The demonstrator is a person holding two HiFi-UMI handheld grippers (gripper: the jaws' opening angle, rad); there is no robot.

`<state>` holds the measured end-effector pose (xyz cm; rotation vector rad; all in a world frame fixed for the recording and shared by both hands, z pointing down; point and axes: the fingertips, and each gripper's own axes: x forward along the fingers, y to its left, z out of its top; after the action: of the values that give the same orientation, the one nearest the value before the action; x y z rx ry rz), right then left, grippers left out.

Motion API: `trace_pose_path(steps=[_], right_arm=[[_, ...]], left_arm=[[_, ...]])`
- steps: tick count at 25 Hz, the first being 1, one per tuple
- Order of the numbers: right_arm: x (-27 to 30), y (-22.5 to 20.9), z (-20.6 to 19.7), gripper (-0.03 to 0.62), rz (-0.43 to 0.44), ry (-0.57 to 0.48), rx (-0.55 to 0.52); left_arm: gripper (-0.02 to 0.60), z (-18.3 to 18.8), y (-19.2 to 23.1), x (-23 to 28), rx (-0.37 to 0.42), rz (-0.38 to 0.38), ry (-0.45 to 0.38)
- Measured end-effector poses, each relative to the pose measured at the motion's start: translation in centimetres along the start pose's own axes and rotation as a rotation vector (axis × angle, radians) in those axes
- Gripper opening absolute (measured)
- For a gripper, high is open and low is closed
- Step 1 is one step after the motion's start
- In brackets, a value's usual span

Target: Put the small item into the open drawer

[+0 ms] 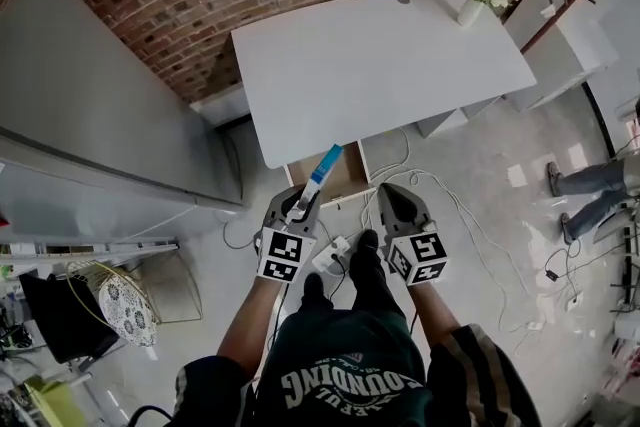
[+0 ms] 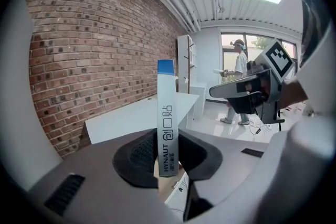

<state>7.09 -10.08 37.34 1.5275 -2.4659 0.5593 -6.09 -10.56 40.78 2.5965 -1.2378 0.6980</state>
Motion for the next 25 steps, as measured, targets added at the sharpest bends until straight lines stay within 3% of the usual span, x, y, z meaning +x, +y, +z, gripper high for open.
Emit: trace_pose_path(steps=[16, 25], right_arm=[[2.5, -3.9, -4.6, 0.023, 0.031, 0.085, 0.07], [2.7, -6.7, -8.5, 0.023, 0.004, 0.13, 0.12]], left_arm=[[0.087, -3.8, -1.6, 5.6, 0.06, -0.041, 0.142], [0.087, -6.9, -2.1, 8.5, 0.111, -0.071, 0.215]])
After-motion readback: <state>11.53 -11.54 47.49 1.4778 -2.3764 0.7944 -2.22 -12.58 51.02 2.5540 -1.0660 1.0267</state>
